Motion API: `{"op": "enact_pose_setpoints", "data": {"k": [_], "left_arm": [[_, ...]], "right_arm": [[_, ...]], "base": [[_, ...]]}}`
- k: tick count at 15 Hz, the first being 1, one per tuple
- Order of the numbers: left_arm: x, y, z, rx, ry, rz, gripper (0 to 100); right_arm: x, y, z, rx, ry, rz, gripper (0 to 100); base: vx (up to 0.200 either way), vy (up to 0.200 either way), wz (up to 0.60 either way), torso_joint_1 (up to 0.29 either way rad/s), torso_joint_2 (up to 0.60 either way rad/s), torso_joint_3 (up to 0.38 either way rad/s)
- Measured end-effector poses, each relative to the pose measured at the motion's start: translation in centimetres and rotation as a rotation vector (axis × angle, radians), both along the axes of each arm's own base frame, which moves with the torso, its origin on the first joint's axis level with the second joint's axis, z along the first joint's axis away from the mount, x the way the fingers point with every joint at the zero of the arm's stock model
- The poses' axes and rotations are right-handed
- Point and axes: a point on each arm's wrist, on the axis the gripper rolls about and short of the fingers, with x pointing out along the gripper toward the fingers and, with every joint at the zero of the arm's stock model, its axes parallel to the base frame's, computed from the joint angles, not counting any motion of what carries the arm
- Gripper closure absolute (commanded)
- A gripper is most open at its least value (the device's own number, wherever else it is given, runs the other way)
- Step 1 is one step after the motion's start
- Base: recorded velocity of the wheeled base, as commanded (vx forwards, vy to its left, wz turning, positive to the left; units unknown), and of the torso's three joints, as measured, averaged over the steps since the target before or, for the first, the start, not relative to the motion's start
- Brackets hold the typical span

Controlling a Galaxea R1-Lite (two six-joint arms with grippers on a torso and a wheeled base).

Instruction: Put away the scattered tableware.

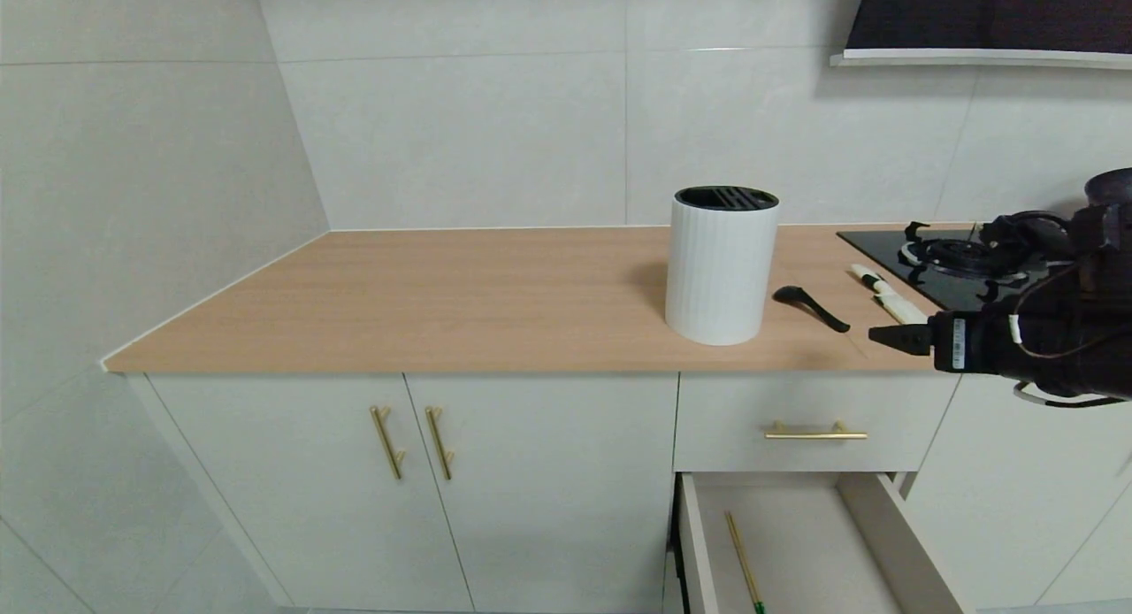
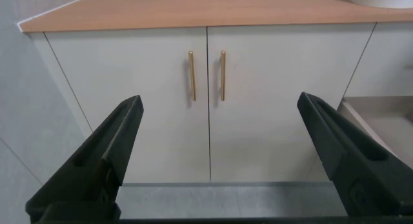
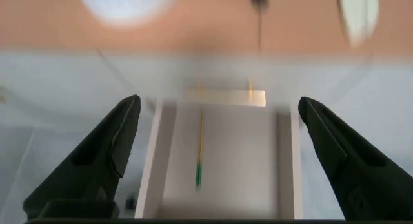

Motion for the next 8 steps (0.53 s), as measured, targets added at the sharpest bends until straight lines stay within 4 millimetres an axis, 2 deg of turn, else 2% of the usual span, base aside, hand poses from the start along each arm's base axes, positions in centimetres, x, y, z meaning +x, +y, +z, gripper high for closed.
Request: {"op": "enact_pose_setpoints", "data": {"k": [5,8], "left_arm": [[0.0,0.0,0.0,0.000,0.000,0.000,0],[0.0,0.0,0.0,0.000,0.000,0.000,0]], "right_arm": [[7.8,-1.8,-0.4,-0.046,-0.118,0.100,0],[12.1,-2.6,-2.2,-0.070,-0.118,0.127,0]], "base": [[0.000,0.000,0.00,0.000,0.00,0.000],[0.000,0.000,0.00,0.000,0.00,0.000]]}}
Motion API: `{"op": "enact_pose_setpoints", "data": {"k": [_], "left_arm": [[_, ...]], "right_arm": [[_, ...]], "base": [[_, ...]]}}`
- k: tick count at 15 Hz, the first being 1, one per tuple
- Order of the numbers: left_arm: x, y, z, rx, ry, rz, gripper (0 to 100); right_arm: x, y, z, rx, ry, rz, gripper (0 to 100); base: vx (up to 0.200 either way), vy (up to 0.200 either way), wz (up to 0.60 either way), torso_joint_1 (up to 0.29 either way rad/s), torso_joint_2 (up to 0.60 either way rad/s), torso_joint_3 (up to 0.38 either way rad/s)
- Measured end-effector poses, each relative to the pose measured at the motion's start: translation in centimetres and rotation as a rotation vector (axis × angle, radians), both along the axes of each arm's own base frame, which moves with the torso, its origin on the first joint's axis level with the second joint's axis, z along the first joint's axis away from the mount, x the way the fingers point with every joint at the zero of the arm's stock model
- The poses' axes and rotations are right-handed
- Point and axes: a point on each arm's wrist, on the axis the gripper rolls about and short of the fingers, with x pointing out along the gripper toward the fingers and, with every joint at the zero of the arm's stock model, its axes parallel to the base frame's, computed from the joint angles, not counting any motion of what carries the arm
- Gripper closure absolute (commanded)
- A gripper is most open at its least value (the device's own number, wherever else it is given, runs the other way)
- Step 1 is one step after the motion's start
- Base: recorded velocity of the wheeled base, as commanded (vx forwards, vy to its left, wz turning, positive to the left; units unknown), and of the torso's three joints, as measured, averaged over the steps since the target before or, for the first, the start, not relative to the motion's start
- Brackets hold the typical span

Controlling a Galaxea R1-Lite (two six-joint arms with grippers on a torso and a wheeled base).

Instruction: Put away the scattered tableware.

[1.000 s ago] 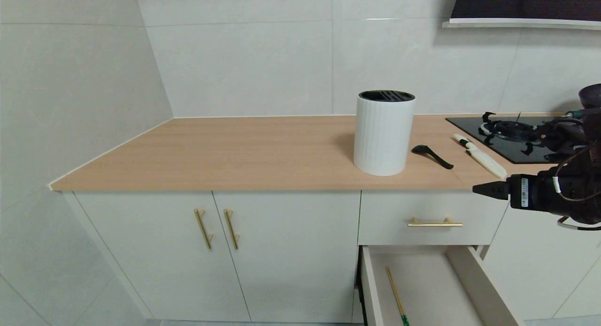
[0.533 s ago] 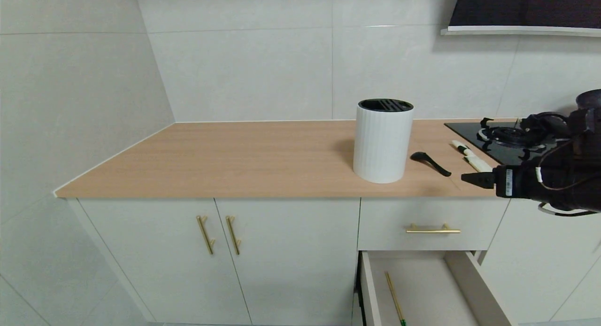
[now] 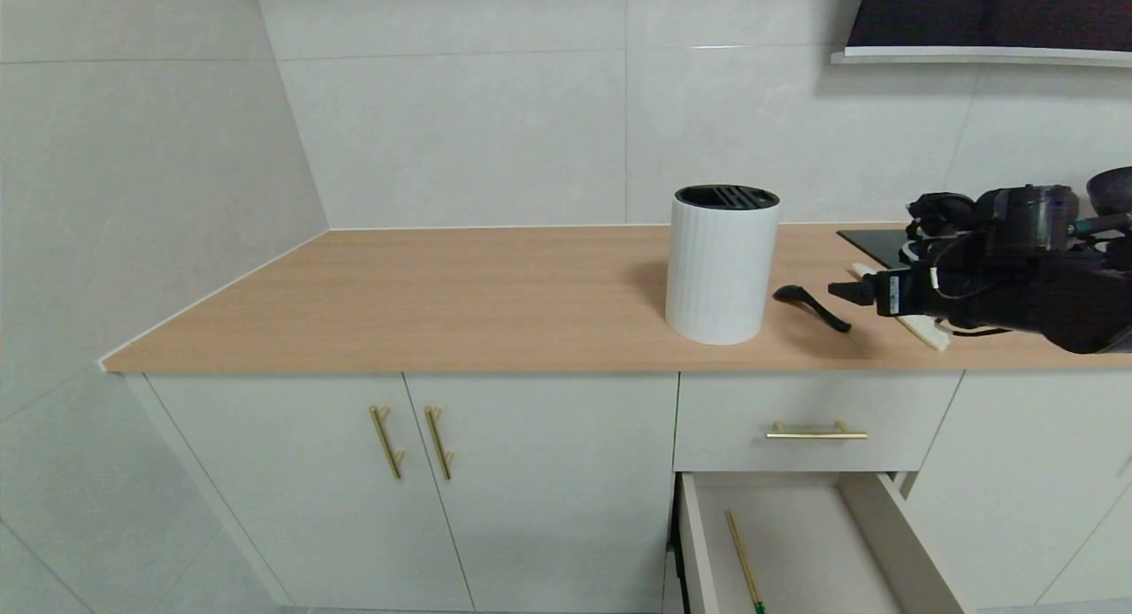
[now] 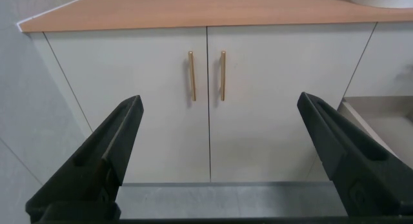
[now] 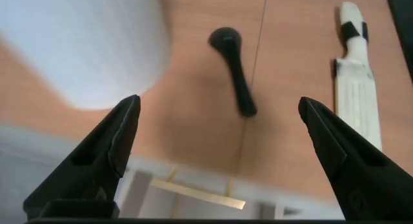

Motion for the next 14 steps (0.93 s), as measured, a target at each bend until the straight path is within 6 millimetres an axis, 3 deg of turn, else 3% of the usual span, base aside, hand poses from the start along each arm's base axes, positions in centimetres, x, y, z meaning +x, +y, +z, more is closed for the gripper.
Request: {"op": "enact_pose_setpoints", "data": {"k": [6,14], "left_arm": [[0.0,0.0,0.0,0.000,0.000,0.000,0],[0.0,0.0,0.0,0.000,0.000,0.000,0]], "right_arm": [[5.1,-0.3,-4.9,-0.007,0.058,0.006,0],[6.9,-0.9,-7.3,-0.007,0.112,-0.012,0]], "base": [[0.000,0.000,0.00,0.000,0.00,0.000],[0.000,0.000,0.00,0.000,0.00,0.000]]}}
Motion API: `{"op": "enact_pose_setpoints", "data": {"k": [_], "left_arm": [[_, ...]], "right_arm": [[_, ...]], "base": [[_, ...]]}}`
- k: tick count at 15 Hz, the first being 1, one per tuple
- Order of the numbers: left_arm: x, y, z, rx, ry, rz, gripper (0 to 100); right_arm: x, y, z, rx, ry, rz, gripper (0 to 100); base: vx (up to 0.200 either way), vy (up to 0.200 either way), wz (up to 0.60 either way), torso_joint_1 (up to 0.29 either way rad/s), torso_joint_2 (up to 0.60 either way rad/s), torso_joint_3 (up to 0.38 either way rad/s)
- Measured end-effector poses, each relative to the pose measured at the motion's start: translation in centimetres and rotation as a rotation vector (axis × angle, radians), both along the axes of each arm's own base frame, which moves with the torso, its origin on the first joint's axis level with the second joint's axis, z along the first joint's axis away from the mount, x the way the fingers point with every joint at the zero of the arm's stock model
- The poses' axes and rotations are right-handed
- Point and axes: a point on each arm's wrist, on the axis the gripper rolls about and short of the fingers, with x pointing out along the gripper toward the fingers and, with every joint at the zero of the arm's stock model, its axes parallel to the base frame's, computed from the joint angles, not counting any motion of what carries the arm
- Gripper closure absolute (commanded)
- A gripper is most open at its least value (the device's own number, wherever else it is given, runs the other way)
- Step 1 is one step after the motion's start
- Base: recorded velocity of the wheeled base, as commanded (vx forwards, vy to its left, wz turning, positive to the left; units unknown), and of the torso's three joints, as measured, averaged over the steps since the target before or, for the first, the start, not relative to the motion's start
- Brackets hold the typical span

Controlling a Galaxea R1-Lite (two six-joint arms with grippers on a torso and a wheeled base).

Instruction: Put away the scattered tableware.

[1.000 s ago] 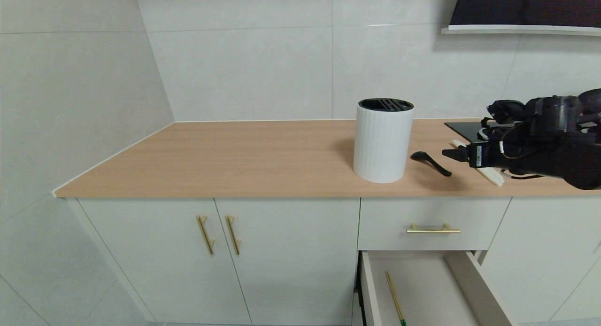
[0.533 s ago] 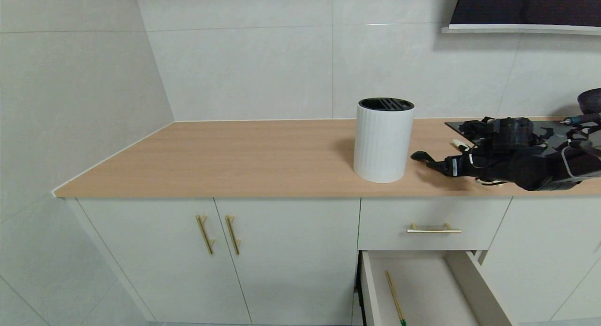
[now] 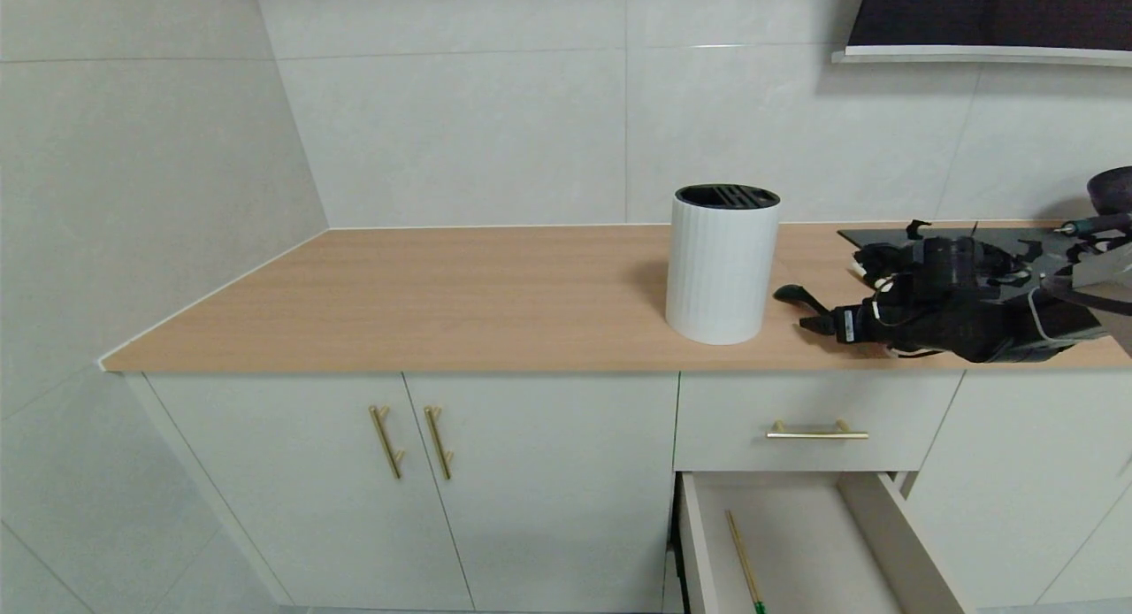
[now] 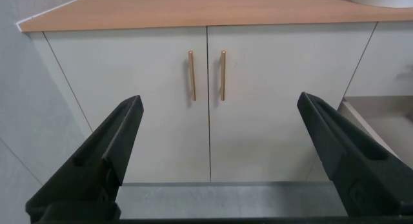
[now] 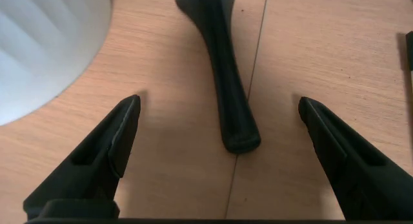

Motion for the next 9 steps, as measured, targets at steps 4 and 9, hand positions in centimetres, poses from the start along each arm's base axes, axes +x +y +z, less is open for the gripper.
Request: {"op": "enact_pose_setpoints", "data": {"k": [4,9], "left_arm": [[0.00,0.00,0.00,0.000,0.000,0.000,0],[0.00,0.00,0.00,0.000,0.000,0.000,0]], "right_arm": [[0.26,-0.03,-0.34,0.002,0.003,-0.004,100],[0.54,-0.02,-0.49,0.013,0.000,-0.009,100]], "base": [[0.000,0.000,0.00,0.000,0.00,0.000],[0.000,0.000,0.00,0.000,0.00,0.000]]}}
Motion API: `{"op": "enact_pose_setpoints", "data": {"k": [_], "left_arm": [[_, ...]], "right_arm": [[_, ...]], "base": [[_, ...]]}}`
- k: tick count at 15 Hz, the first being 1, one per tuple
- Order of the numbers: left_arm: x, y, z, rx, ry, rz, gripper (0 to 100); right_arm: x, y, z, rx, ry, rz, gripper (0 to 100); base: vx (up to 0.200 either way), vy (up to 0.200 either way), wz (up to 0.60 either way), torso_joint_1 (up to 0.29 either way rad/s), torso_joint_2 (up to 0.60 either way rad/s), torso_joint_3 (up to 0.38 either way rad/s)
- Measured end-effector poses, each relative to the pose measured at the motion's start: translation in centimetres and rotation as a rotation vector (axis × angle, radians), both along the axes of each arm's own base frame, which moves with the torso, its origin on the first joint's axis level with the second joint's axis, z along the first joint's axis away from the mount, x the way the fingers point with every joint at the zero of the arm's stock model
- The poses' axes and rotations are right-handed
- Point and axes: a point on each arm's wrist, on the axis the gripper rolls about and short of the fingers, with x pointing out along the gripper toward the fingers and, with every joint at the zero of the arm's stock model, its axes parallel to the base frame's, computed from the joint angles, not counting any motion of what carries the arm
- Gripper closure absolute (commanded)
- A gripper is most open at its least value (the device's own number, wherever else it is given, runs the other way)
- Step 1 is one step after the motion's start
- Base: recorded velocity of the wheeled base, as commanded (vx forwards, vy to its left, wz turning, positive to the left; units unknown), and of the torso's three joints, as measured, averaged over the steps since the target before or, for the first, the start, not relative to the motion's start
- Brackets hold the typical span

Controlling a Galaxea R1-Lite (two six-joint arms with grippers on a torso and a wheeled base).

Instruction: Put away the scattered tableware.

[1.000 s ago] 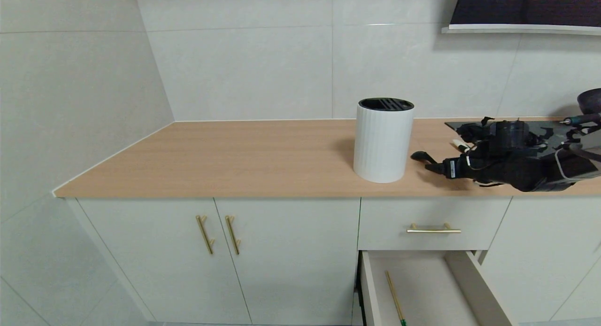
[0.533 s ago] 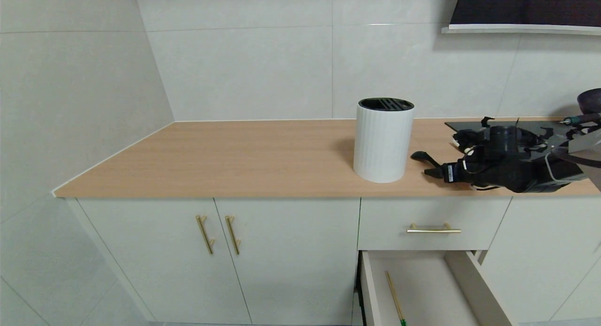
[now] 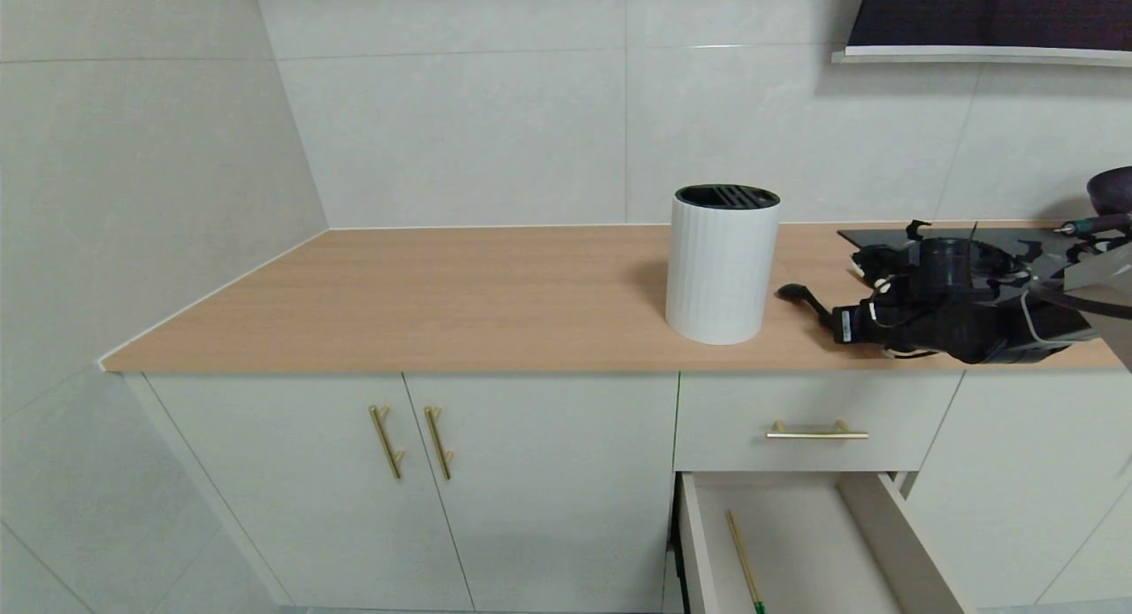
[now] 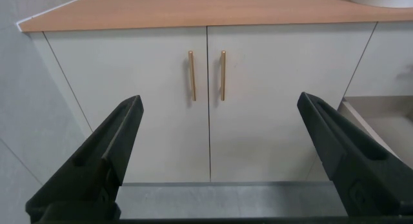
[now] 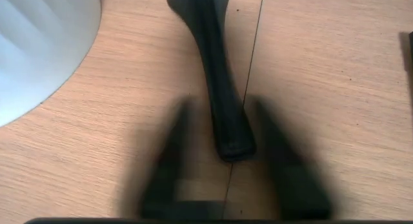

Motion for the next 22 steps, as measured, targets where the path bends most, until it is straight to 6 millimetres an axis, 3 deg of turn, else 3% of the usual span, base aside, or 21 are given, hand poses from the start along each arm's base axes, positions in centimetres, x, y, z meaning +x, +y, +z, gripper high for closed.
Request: {"op": "enact_pose_setpoints", "data": {"k": [5,8,11,14,16,18,22], "left_arm": [[0.0,0.0,0.0,0.000,0.000,0.000,0],[0.0,0.0,0.0,0.000,0.000,0.000,0],[0.0,0.0,0.0,0.000,0.000,0.000,0],[0.0,0.0,0.0,0.000,0.000,0.000,0],[0.0,0.0,0.0,0.000,0.000,0.000,0],[0.0,0.0,0.0,0.000,0.000,0.000,0],[0.0,0.0,0.0,0.000,0.000,0.000,0]], "right_arm": [[-0.1,0.1,0.7,0.062,-0.003,-0.029,100],[-1.8,0.2,2.7,0.108,-0.007,-0.048,100],[-6.3,0.4,5.3,0.128,0.020,-0.056,100],[-12.8,0.5,7.7,0.143,0.076,-0.034,100],[-17.5,0.7,8.3,0.153,0.107,-0.014,100],[-20.7,0.7,8.3,0.154,0.122,-0.006,100],[-22.4,0.6,7.2,0.070,0.138,0.038,100]], "base": [[0.000,0.000,0.00,0.000,0.00,0.000],[0.000,0.000,0.00,0.000,0.00,0.000],[0.000,0.000,0.00,0.000,0.00,0.000],[0.000,0.000,0.00,0.000,0.00,0.000],[0.000,0.000,0.00,0.000,0.00,0.000],[0.000,0.000,0.00,0.000,0.00,0.000],[0.000,0.000,0.00,0.000,0.00,0.000]]}}
